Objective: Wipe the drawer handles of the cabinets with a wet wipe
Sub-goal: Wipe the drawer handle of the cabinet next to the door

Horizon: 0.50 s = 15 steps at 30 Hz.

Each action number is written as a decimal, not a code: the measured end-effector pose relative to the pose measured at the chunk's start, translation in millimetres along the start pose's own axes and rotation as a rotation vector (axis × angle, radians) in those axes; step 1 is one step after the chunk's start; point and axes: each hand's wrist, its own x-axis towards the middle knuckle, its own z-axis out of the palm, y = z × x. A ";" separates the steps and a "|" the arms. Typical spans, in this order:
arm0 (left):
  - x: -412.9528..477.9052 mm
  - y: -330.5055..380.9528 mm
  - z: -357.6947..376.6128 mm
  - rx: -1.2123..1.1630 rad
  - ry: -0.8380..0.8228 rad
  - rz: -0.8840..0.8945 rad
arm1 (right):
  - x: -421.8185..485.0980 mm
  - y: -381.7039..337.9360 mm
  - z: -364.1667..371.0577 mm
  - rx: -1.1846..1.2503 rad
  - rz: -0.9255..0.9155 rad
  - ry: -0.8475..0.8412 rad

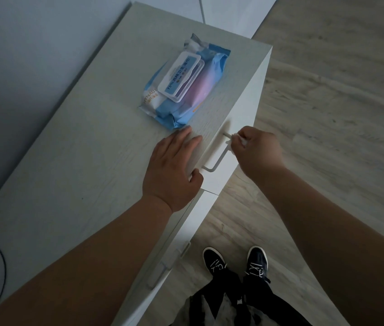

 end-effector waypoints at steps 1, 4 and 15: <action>0.5 -0.3 0.1 0.000 0.002 0.001 | 0.0 -1.1 1.9 0.027 0.005 0.004; 0.8 0.6 -0.2 -0.001 0.000 0.005 | 1.4 -8.0 9.3 0.125 0.042 0.008; 1.7 2.5 -2.0 -0.013 0.001 0.001 | -9.9 -6.8 12.5 0.174 0.156 0.016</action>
